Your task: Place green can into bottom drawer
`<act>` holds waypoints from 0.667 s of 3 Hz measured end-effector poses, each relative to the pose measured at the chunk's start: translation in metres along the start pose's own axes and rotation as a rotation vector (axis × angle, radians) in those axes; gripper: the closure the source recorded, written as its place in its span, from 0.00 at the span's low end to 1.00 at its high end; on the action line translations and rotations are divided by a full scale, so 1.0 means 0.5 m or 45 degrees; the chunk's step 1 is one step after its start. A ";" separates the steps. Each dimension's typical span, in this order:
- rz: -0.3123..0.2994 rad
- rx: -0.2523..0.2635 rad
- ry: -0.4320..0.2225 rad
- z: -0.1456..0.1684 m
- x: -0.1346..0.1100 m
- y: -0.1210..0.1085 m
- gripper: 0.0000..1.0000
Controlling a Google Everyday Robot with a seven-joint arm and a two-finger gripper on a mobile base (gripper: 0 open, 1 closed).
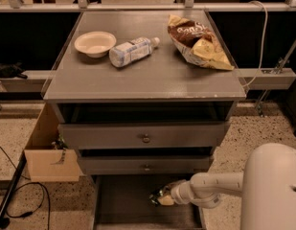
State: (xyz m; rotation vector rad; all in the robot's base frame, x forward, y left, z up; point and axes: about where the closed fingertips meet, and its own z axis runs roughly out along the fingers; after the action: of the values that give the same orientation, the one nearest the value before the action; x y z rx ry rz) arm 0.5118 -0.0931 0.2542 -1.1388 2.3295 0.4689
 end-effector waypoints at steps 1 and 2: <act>0.040 -0.023 0.008 0.021 0.022 0.002 1.00; 0.071 -0.043 0.013 0.036 0.041 0.007 1.00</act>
Offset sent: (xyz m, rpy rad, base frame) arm -0.0120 -0.0058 -0.0384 0.0371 0.0824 -0.0427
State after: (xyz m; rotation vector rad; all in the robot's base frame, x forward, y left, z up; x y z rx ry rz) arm 0.5036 -0.0948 0.2279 -1.0962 2.3761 0.5260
